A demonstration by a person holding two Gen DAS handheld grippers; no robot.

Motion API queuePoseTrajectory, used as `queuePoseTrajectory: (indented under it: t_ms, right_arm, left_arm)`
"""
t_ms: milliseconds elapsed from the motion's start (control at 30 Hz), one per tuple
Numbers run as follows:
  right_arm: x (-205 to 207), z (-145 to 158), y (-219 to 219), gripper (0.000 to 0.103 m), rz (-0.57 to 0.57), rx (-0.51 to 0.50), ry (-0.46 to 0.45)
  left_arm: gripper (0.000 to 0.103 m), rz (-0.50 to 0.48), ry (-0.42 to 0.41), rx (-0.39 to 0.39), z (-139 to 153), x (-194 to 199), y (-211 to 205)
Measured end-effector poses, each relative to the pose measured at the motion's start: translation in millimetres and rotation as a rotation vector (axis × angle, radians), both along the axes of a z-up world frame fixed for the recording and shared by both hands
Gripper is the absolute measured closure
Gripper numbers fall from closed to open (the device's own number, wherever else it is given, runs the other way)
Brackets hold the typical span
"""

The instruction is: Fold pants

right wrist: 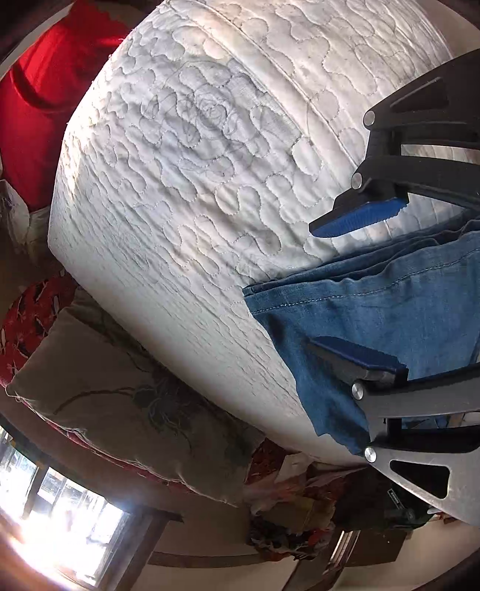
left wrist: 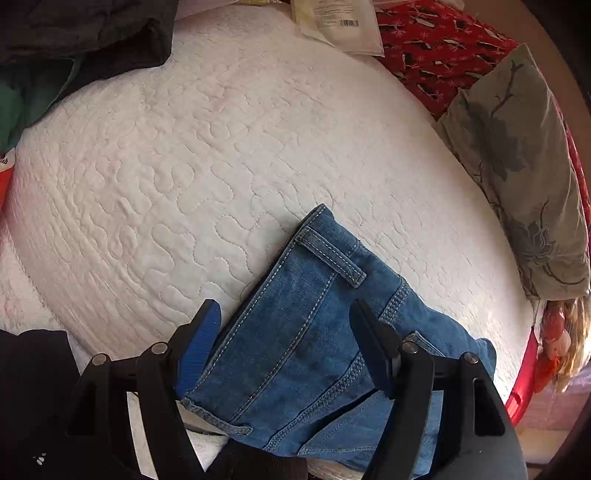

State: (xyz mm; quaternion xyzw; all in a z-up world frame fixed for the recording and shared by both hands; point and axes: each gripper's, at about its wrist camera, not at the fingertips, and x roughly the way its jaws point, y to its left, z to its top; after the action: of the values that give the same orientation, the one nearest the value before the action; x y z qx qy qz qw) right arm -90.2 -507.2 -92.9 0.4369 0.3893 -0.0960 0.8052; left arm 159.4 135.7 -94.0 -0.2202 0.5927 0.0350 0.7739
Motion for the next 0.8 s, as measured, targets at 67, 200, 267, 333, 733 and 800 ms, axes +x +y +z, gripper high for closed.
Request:
queuePoseTrajectory:
  t_ms: [67,200,267,333,733,800]
  right_arm:
    - [-33,-6,2,0.036,-0.03,0.057,-0.015]
    - [-86,-28,13,0.034,-0.076,0.166,-0.03]
    - [-99,-42,22,0.032,-0.084,0.235,-0.046]
    - [-105,-50,31,0.032,-0.077,0.264,-0.06]
    - [-64,-66,64,0.025,-0.078,0.329,-0.165]
    - [-69,-70,67,0.023,-0.087,0.323,-0.199]
  left_arm:
    - [0.031,-0.061,-0.017,0.016,12,-6,-20]
    - [0.031,-0.196,-0.045,0.013,33,-9,-81]
    - [0.031,-0.26,-0.047,0.002,38,-11,-109]
    - [0.031,-0.326,-0.041,-0.005,40,-15,-139]
    - [0.031,-0.644,-0.042,0.098,66,-44,-283]
    - [0.031,-0.679,-0.041,0.119,67,-45,-303]
